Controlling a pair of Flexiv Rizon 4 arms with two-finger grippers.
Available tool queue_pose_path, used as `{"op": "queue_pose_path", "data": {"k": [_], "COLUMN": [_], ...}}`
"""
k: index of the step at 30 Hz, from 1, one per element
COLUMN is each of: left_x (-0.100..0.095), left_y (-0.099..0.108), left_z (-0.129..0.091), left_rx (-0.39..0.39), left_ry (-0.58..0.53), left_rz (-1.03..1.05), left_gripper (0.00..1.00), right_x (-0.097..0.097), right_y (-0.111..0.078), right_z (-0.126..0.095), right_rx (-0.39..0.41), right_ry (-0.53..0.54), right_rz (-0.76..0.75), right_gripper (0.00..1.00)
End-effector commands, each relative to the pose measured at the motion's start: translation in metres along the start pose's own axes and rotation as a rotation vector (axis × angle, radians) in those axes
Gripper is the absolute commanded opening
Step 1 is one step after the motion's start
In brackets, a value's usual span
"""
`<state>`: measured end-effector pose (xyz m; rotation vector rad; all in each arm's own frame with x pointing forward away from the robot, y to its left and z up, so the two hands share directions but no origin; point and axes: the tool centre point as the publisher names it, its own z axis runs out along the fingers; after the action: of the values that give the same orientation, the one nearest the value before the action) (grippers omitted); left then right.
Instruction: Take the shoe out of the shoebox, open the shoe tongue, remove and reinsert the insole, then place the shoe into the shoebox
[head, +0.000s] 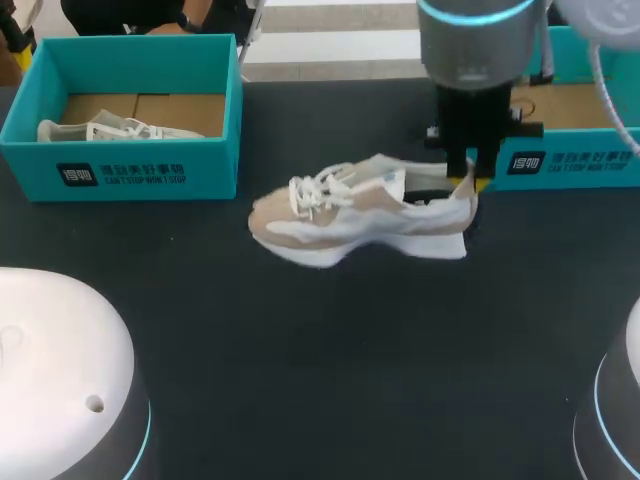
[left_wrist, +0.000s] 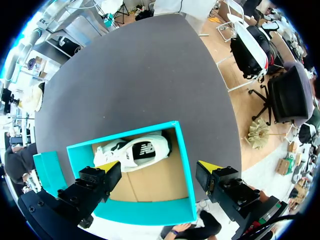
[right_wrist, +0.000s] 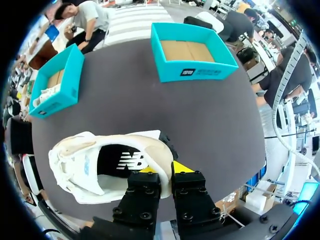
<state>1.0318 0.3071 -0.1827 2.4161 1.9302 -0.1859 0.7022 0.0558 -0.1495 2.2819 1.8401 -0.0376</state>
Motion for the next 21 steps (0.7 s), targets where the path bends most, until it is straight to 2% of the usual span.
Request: {"op": "queue_pose_path", "data": {"k": [1, 12, 21], "left_x": [0.0, 0.0, 0.0], "left_y": [-0.001, -0.001, -0.001], "left_z": [0.0, 0.0, 0.0], "left_rx": [-0.001, -0.001, -0.001], "left_ry": [0.004, 0.004, 0.004], "left_rz": [0.0, 0.0, 0.0], "left_gripper": [1.0, 1.0, 1.0], "right_x": [0.016, 0.042, 0.051], "right_y": [-0.007, -0.005, 0.0], "right_z": [0.028, 0.073, 0.104], "right_rx": [-0.019, -0.016, -0.057], "right_ry": [-0.041, -0.001, -0.039], "right_rz": [0.01, 0.045, 0.082], "right_gripper": [0.0, 0.0, 0.0]}}
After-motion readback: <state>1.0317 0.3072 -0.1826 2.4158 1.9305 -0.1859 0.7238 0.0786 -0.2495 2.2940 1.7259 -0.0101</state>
